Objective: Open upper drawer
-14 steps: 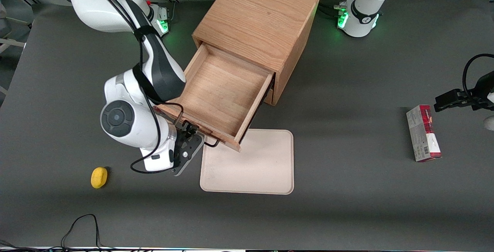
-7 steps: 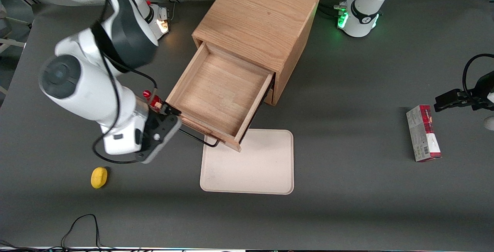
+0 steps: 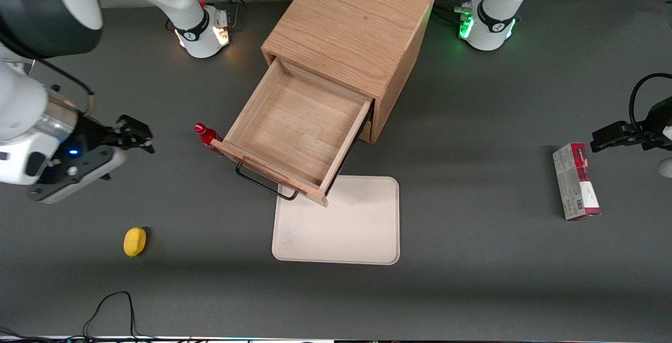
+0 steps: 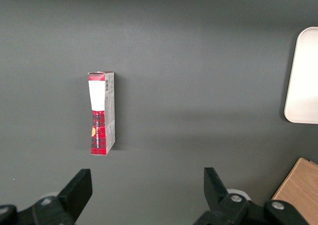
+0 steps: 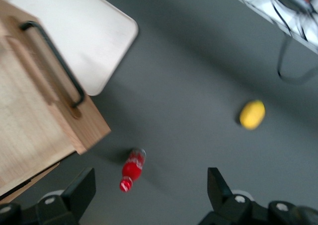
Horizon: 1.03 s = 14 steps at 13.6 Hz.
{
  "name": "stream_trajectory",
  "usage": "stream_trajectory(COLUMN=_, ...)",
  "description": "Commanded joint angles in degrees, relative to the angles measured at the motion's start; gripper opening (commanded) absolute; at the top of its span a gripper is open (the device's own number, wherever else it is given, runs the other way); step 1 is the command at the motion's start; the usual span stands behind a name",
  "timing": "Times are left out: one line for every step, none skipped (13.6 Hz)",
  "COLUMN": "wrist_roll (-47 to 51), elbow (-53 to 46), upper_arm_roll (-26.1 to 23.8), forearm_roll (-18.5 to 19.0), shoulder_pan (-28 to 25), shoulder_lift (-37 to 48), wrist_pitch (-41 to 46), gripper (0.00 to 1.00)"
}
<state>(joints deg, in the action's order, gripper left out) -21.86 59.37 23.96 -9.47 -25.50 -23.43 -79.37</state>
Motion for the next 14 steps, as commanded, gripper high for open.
stream_trajectory(wrist_roll=6.9, elbow=9.0, upper_arm_roll=0.5, forearm_roll=3.6, shoulder_pan=0.4, shoulder_lift=6.2, wrist_pitch=-0.3, gripper=1.0)
stream_trajectory(wrist_roll=9.0, elbow=13.7, upper_arm_roll=-2.2, forearm_roll=5.3, shoulder_pan=2.9, shoulder_lift=9.2, wrist_pitch=-3.3, gripper=1.0)
stream_trajectory(wrist_roll=10.5, elbow=17.7, upper_arm_roll=-7.4, forearm_roll=7.4, shoulder_pan=7.1, shoulder_lift=12.2, wrist_pitch=-6.0, gripper=1.0)
stream_trajectory(wrist_roll=12.4, elbow=21.2, upper_arm_roll=-12.2, forearm_roll=10.1, shoulder_pan=11.5, shoulder_lift=14.6, wrist_pitch=-7.8, gripper=1.0)
stream_trajectory(wrist_roll=15.1, elbow=24.3, upper_arm_roll=-14.6, forearm_roll=10.9, shoulder_pan=13.5, shoulder_lift=16.9, wrist_pitch=-9.9, gripper=1.0)
stream_trajectory(wrist_roll=17.1, elbow=27.9, upper_arm_roll=-15.5, forearm_roll=10.8, shoulder_pan=15.5, shoulder_lift=19.0, wrist_pitch=-13.2, gripper=1.0)
stream_trajectory(wrist_roll=17.3, elbow=30.8, upper_arm_roll=-16.4, forearm_roll=10.7, shoulder_pan=16.6, shoulder_lift=20.7, wrist_pitch=-15.2, gripper=1.0)
stream_trajectory(wrist_roll=17.1, elbow=31.6, upper_arm_roll=-16.7, forearm_roll=10.6, shoulder_pan=17.7, shoulder_lift=21.0, wrist_pitch=-15.2, gripper=1.0)
stream_trajectory(wrist_roll=16.7, elbow=31.8, upper_arm_roll=-16.7, forearm_roll=10.6, shoulder_pan=17.9, shoulder_lift=21.1, wrist_pitch=-15.2, gripper=1.0)
stream_trajectory(wrist_roll=16.6, elbow=31.8, upper_arm_roll=-16.7, forearm_roll=10.6, shoulder_pan=18.7, shoulder_lift=21.1, wrist_pitch=-15.5, gripper=1.0)
stream_trajectory(wrist_roll=16.6, elbow=31.8, upper_arm_roll=-16.7, forearm_roll=10.5, shoulder_pan=19.0, shoulder_lift=21.1, wrist_pitch=-15.5, gripper=1.0)
stream_trajectory(wrist_roll=16.6, elbow=32.0, upper_arm_roll=-16.3, forearm_roll=10.4, shoulder_pan=19.2, shoulder_lift=21.1, wrist_pitch=-15.5, gripper=1.0)
stream_trajectory(wrist_roll=16.6, elbow=32.0, upper_arm_roll=-16.1, forearm_roll=10.3, shoulder_pan=19.4, shoulder_lift=21.1, wrist_pitch=-15.6, gripper=1.0)
stream_trajectory(wrist_roll=16.6, elbow=32.0, upper_arm_roll=-16.1, forearm_roll=10.2, shoulder_pan=20.0, shoulder_lift=21.1, wrist_pitch=-15.6, gripper=1.0)
